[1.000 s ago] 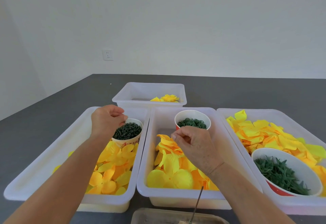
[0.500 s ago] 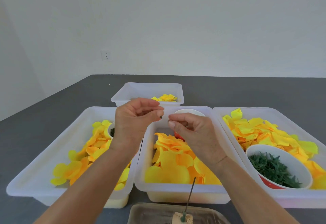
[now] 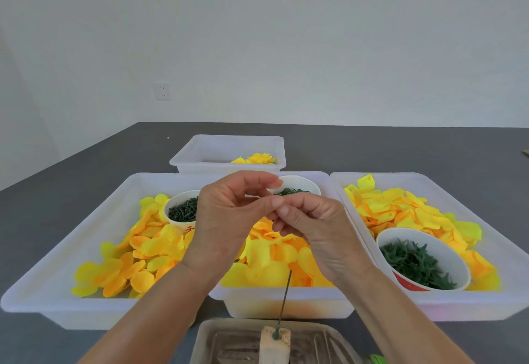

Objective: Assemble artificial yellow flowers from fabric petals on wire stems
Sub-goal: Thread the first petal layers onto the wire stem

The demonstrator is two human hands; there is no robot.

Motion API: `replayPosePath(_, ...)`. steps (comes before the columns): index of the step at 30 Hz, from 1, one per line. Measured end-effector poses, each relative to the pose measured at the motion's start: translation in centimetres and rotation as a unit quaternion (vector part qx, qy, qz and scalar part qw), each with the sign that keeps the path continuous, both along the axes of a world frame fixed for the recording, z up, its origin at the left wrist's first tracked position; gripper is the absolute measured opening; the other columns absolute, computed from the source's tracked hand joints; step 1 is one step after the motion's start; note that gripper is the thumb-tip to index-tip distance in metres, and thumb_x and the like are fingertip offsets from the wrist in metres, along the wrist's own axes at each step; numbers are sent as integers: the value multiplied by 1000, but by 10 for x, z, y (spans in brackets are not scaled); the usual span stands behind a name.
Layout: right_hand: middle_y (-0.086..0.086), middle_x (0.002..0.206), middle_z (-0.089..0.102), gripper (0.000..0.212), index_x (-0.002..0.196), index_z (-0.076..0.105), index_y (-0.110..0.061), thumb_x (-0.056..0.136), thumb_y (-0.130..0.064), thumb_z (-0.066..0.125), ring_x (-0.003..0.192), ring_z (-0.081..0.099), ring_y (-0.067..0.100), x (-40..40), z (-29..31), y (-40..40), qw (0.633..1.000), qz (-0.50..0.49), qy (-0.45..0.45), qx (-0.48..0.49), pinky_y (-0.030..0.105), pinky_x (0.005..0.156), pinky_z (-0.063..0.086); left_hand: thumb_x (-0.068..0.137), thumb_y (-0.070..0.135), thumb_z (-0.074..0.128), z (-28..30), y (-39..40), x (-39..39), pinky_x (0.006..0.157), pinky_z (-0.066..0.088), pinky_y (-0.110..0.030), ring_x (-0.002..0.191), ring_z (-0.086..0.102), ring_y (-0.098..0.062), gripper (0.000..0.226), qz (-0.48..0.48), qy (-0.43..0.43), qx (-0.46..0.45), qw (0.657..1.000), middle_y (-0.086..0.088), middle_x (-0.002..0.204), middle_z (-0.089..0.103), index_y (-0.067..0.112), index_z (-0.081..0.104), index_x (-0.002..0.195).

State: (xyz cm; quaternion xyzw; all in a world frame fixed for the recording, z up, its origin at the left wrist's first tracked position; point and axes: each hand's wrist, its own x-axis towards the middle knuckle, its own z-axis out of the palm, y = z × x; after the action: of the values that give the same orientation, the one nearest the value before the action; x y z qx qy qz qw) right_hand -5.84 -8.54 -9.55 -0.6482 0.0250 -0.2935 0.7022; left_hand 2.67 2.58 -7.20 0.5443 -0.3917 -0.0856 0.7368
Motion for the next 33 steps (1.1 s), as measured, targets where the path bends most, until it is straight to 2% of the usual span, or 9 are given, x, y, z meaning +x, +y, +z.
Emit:
replayPosePath(2,3,67,69,22,83,71,-3,72,-22,67,59,62,11,-5,1,1,1000,-7,-3,-9,20,58,50,65,3,77,1,4,-4,60,54,-26,58,63,-21,23,2,-28,15,999,-5,66,66,17,73,82)
replayPosePath(4,1,65,69,22,84,71,-2,72,-21,67,59,62,11,-10,3,2,1000,-14,-6,-22,20,57,50,60,14,82,2,8,-9,64,56,-30,61,65,-26,23,30,-59,27,997,-4,67,66,22,73,80)
replayPosePath(6,1,66,69,18,82,71,-4,73,-20,66,58,62,10,-15,5,3,999,-22,-8,-40,19,57,49,61,16,82,3,9,-13,65,55,-26,64,66,-19,18,61,-97,29,993,1,71,69,25,72,74)
replayPosePath(9,2,69,71,7,79,72,-9,80,-12,65,58,62,11,-23,8,6,997,-33,2,-75,19,56,48,69,5,77,1,12,-18,65,50,-13,64,65,-3,20,98,-164,38,981,5,69,70,23,70,74)
replayPosePath(12,1,67,71,11,77,72,-12,83,-6,65,56,62,10,-29,11,10,993,-65,-3,-101,19,54,47,73,3,75,1,14,-23,64,47,-7,65,64,1,24,141,-203,60,967,14,69,69,26,69,75)
replayPosePath(17,-2,62,70,23,71,72,-16,84,2,63,55,62,9,-32,18,24,989,-126,-46,-63,18,53,48,76,4,73,6,13,-32,61,47,-8,60,64,3,29,154,-146,49,976,23,63,67,32,68,71)
replayPosePath(22,-3,61,68,16,74,70,-10,86,-4,61,55,59,8,-33,30,35,990,-126,-68,13,17,52,47,77,5,73,14,16,-40,60,49,-13,60,62,-2,22,134,-104,20,985,13,68,71,26,71,71)
replayPosePath(26,-3,61,65,14,77,67,-7,88,-8,59,55,57,6,-36,32,41,991,-118,-55,29,17,51,45,74,6,74,17,22,-46,59,50,-14,58,62,-3,13,98,-67,11,993,8,67,71,19,72,75)
replayPosePath(33,2,65,68,18,72,64,-10,88,-6,57,56,63,12,-58,31,40,994,-100,-27,28,20,51,48,66,30,70,10,47,-53,59,49,-17,60,59,-4,9,32,-21,39,998,6,66,71,26,76,72)
